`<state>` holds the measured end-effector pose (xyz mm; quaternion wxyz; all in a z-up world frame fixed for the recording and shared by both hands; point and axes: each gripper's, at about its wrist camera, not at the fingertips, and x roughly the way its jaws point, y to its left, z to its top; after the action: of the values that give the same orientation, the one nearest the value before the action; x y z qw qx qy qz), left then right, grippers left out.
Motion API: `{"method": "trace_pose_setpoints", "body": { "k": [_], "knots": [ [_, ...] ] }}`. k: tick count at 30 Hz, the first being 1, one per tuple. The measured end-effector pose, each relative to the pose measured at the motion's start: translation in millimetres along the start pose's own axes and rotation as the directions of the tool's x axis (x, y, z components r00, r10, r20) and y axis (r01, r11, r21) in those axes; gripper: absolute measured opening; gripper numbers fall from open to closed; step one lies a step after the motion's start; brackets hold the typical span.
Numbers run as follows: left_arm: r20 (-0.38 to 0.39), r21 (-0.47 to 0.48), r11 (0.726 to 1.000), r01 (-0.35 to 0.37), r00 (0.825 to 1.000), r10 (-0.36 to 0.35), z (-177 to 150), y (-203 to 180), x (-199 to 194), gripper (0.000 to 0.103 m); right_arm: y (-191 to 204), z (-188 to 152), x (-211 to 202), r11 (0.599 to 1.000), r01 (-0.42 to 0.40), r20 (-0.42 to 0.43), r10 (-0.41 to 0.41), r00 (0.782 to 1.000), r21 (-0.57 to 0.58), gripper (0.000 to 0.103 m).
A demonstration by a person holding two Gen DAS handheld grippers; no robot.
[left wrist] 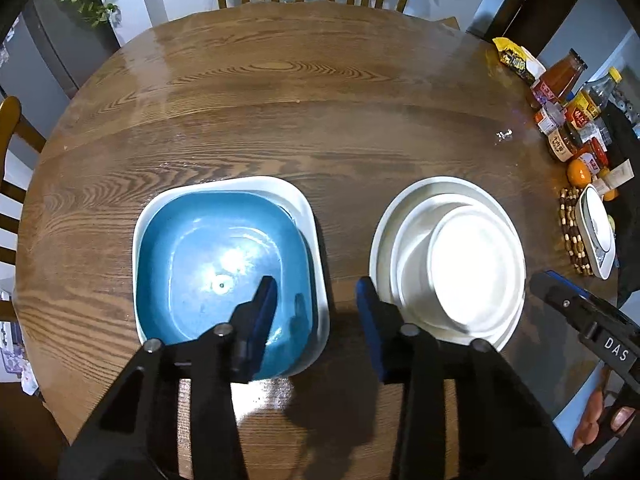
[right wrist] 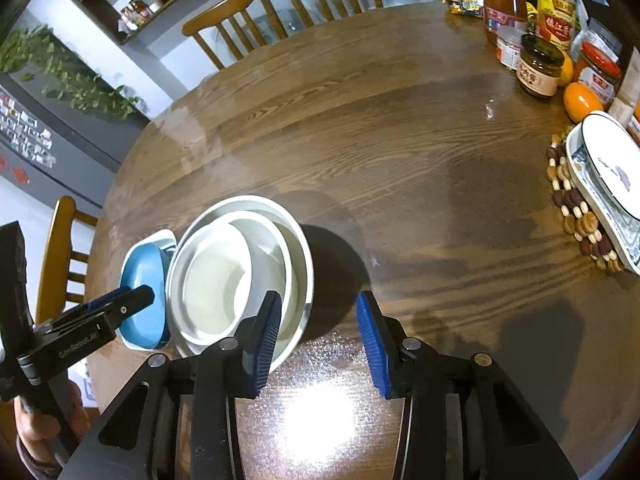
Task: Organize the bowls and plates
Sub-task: 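Move both grippers to the rim of the nested bowl stack, then grasp the nested bowl stack rim with both grippers and lift it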
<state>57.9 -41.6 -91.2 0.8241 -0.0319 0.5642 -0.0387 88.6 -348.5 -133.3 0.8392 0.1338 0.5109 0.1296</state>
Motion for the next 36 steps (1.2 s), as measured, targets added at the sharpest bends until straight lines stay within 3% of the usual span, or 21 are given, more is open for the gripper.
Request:
{"method": "trace_pose_setpoints", "body": {
  "k": [13, 25, 36],
  "knots": [
    [-0.029, 0.017, 1.0, 0.014, 1.0, -0.013, 11, -12, 10, 0.034, 0, 6, 9, 1.0, 0.008, -0.029, -0.008, 1.0, 0.003, 0.024],
    [-0.099, 0.033, 0.999, 0.041, 0.994, -0.037, 14, -16, 24, 0.031, -1, 5, 28, 1.0, 0.004, -0.103, -0.002, 0.995, 0.018, 0.023],
    [-0.099, 0.056, 0.996, 0.072, 0.993, -0.066, 9, -28, 27, 0.002, -2, 3, 32, 0.997, -0.06, -0.108, 0.065, 0.992, 0.047, 0.009]
  ]
}}
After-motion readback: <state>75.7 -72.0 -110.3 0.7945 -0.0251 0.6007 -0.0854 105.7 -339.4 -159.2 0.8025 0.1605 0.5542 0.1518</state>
